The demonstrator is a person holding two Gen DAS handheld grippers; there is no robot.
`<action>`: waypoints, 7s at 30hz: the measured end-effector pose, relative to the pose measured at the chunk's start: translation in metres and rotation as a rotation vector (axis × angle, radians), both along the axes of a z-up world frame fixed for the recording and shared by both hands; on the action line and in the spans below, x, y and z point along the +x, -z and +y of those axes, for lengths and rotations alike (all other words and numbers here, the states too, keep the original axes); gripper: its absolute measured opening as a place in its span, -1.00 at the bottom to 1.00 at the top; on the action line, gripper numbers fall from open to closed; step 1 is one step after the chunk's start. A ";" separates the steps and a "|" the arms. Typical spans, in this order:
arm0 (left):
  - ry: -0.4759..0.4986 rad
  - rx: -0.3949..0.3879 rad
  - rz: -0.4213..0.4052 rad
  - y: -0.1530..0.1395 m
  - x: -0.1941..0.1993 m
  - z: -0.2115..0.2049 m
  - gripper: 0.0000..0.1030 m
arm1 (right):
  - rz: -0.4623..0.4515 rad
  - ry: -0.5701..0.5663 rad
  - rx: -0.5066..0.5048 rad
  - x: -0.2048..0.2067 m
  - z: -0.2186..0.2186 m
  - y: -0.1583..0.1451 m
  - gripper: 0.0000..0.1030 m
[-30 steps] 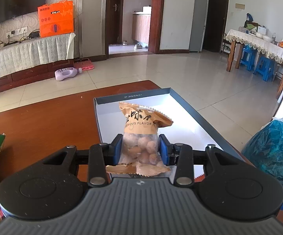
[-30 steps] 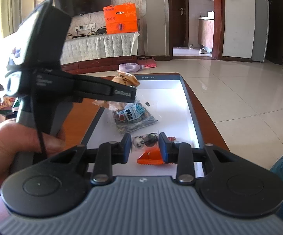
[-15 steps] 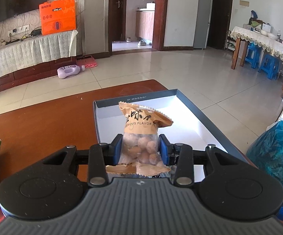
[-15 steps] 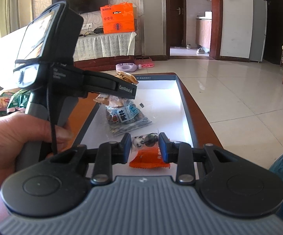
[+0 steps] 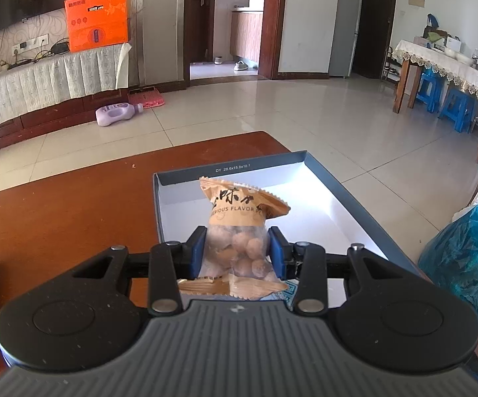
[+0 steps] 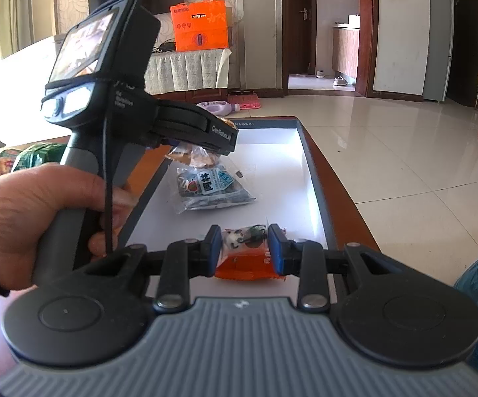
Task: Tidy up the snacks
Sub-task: 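Lower the peanut bag into the box and open the left tool, then release the candy packet in the box with right while left returns to the table, then grasp the clear stick-candy bag with left while right moves to the wrapped cake, then close the right tool on the wrapped cake with white label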
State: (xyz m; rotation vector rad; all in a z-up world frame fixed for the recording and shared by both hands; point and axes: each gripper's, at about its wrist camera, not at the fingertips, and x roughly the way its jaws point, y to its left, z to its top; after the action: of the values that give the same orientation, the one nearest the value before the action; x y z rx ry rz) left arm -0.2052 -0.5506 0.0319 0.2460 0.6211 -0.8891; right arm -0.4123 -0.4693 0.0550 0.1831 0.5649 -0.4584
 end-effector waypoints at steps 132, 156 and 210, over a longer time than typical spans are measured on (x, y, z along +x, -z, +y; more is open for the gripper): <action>-0.270 0.074 0.105 0.009 0.027 0.359 -0.59 | -0.046 -0.327 -0.029 0.091 0.144 -0.009 -0.05; -0.379 0.022 0.193 0.013 0.041 0.409 -0.62 | 0.039 -0.480 -0.010 0.132 0.190 0.014 -0.05; -0.328 -0.062 0.118 -0.016 0.019 0.398 -0.66 | -0.006 -0.429 -0.016 0.124 0.181 -0.017 -0.28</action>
State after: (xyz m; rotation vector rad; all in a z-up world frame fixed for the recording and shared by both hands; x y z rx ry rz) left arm -0.1859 -0.1524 0.0481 0.0328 0.7178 -0.6080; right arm -0.2880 -0.2881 0.0716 0.0441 0.5765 -0.0458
